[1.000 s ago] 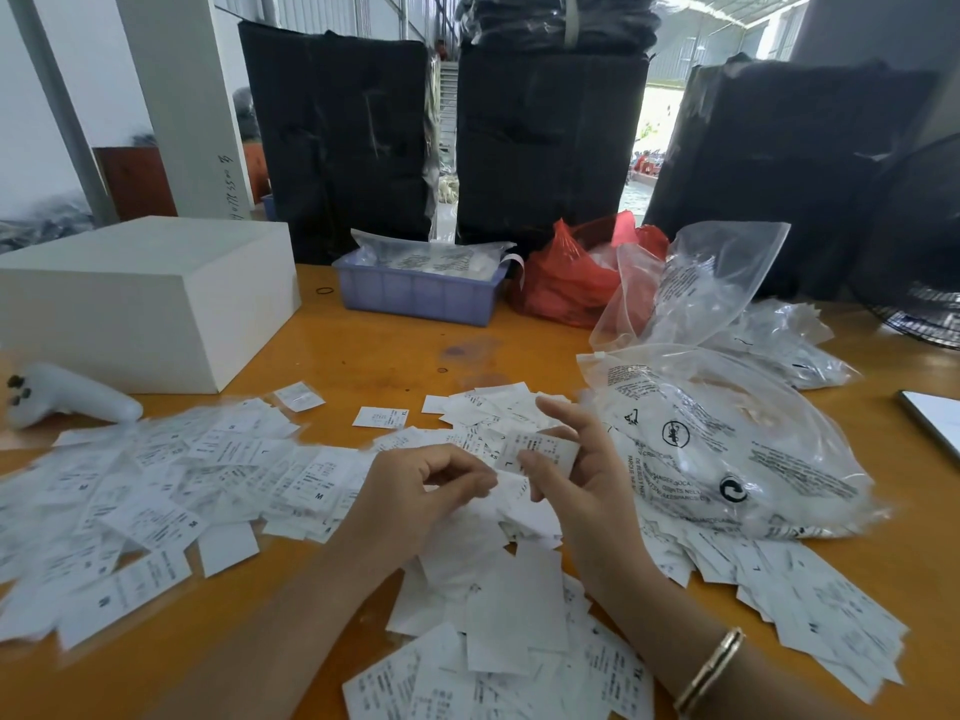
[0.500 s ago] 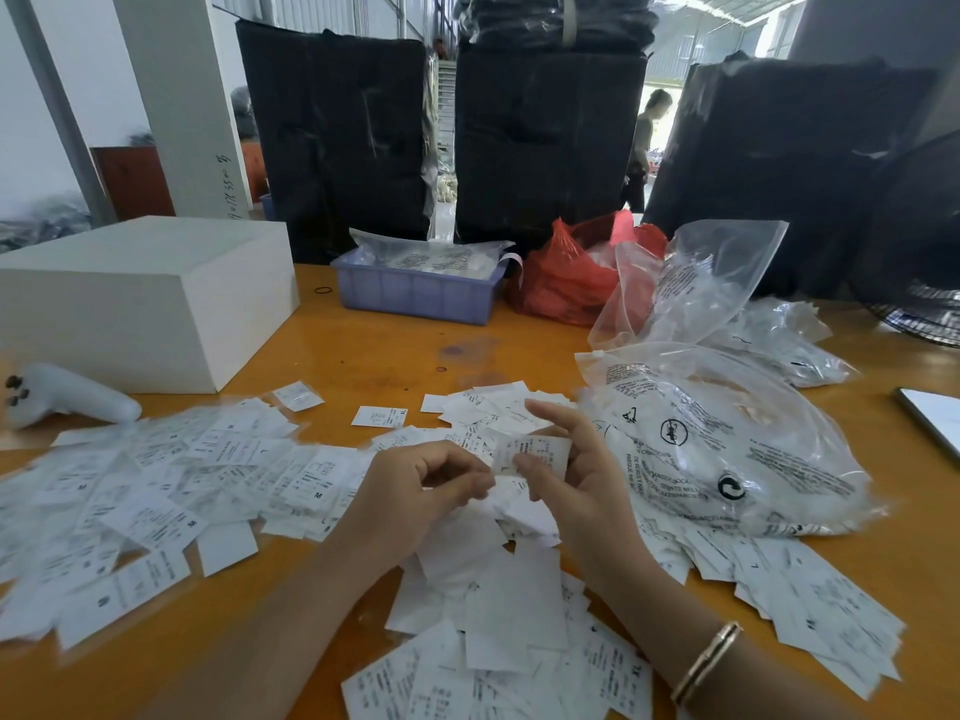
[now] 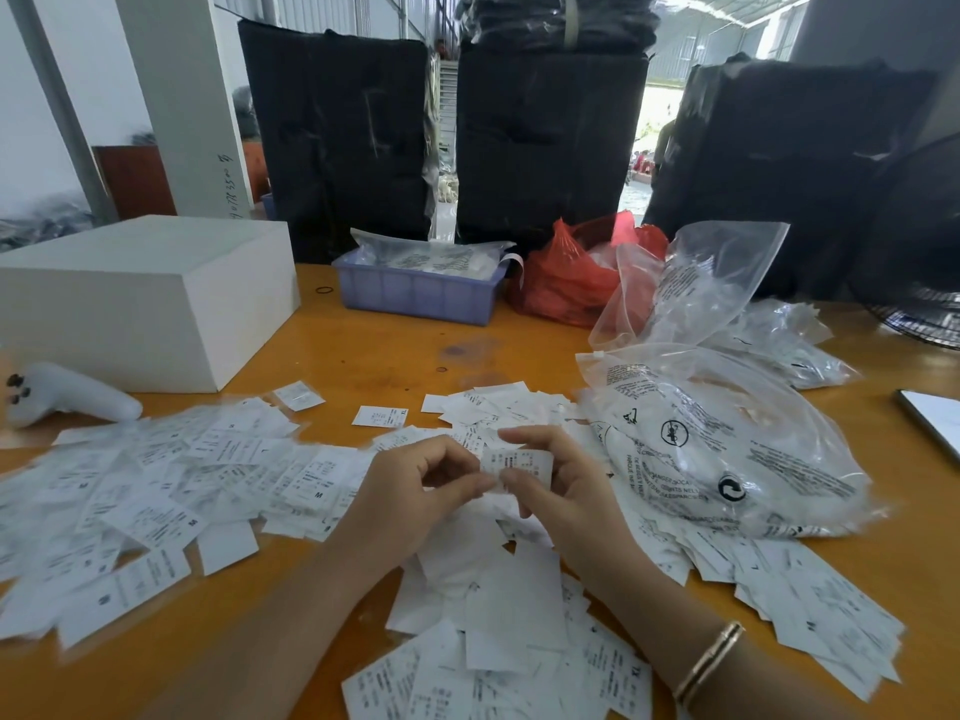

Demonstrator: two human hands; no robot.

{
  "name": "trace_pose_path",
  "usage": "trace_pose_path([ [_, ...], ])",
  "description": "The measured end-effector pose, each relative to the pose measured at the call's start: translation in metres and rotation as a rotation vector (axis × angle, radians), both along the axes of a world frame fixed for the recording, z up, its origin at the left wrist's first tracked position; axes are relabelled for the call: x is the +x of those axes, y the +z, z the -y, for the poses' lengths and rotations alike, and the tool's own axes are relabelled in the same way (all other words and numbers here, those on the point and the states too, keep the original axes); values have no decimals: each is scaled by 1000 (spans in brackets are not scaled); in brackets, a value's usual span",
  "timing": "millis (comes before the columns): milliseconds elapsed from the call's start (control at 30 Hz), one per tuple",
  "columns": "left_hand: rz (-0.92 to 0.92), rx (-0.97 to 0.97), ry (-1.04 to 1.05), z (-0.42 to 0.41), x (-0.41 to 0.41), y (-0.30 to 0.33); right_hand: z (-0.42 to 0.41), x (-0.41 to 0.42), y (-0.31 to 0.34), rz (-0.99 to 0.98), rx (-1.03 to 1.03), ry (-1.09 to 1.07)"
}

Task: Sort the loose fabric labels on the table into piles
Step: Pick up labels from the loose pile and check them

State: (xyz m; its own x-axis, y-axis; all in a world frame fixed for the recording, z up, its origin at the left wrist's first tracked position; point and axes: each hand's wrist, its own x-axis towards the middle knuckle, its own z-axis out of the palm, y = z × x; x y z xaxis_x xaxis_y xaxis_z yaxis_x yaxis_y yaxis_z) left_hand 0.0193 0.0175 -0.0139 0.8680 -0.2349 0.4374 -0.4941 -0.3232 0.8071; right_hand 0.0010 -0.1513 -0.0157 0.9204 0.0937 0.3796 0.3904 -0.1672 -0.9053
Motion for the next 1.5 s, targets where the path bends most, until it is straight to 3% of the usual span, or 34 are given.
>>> trace_pose_path([
  [200, -1, 23, 36, -2, 2, 0, 4, 0, 4, 31, 224, -65],
  [467, 5, 55, 32, 0, 1, -1, -4, -5, 5, 53, 93, -62],
  [900, -3, -29, -10, -3, -1, 3, -3, -8, 7, 78, 186, -93],
  [1500, 21, -8, -48, -2, 1, 1, -4, -8, 5, 114, -33, -64],
])
